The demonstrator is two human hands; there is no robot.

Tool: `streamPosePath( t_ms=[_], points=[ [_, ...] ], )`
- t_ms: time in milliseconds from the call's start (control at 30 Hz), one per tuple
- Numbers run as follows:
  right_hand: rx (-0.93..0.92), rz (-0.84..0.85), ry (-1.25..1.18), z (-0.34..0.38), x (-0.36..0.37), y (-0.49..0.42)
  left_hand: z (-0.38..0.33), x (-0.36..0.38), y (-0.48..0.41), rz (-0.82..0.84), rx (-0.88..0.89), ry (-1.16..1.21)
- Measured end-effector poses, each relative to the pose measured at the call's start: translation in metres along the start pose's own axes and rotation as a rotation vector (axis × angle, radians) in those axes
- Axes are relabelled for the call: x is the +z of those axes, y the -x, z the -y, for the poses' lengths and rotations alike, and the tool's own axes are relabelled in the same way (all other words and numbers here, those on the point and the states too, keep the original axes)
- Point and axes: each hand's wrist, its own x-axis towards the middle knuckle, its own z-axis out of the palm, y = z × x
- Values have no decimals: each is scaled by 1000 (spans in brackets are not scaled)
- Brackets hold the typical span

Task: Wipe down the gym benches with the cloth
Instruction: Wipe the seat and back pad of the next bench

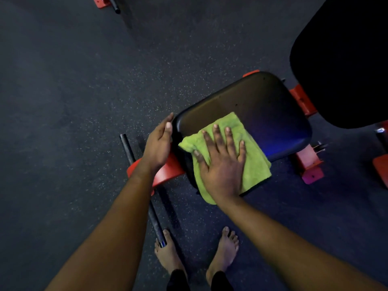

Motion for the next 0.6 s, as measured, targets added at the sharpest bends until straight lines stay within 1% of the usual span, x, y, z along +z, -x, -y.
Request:
streamPosePath(
  t_ms=[67, 100, 133, 167, 200, 267, 333, 367, 400, 433, 533, 567, 600],
  points=[
    [-180, 53, 13, -15, -5, 2, -7, 5, -11, 27, -27, 3],
    [-273, 83, 23, -29, -8, -4, -8, 6, -14, 14, -41, 7],
    [-335, 107, 36, -43, -13, -12, -8, 7, -16, -5, -45, 18],
    [-340, 113, 41, -56, -16, -21, -7, 8, -16, -27, -54, 31],
    [-281, 95, 29, -64, -18, -28, -6, 9, -17, -39, -61, 39],
    [-73, 15, -13, -62, -17, -31, -5, 11, -16, -55, -83, 47],
    [108, -52, -28, -37, -9, -20, -6, 14, -15, -57, -91, 78],
    [136, -59, -20, -25, -5, -11, -7, 15, -13, -73, -85, 92],
    [111, -47, -6, -16, -3, -3, -9, 16, -12, -84, -83, 102],
    [38, -18, 12, -16, -2, 2, -10, 16, -12, -89, -91, 109],
    [-271, 89, 45, -50, -13, -9, -10, 17, -13, -87, -99, 129],
    [-314, 107, 52, -65, -17, -18, -9, 18, -14, -88, -98, 137],
    [-282, 103, 39, -76, -21, -27, -9, 18, -14, -91, -104, 151]
  ],
)
